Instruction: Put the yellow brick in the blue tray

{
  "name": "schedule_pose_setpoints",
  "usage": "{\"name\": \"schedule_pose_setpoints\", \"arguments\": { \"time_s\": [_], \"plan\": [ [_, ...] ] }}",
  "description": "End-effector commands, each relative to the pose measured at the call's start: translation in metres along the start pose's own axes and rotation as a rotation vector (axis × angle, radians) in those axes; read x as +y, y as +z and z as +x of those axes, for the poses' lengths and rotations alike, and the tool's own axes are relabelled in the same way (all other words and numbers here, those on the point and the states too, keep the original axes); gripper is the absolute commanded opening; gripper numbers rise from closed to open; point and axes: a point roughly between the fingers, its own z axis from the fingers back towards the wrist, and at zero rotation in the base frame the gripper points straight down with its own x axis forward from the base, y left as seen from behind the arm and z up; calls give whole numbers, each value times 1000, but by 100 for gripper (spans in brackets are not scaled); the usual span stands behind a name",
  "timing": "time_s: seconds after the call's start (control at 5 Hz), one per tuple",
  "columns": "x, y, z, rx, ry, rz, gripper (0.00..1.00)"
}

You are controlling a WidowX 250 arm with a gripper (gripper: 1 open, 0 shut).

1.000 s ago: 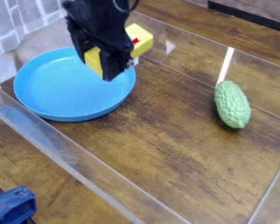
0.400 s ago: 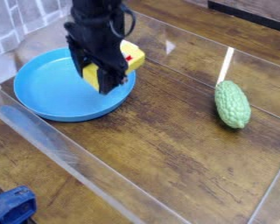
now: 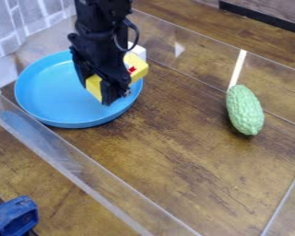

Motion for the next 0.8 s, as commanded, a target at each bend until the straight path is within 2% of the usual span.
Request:
{"name": "schedule_pose_setpoints", "arguments": {
  "time_s": [0.0, 0.2, 0.6],
  "plan": [
    [10, 1, 9, -47, 15, 21, 0],
    [9, -9, 10, -46, 6, 28, 0],
    [12, -15, 13, -58, 0, 36, 0]
  ]
}}
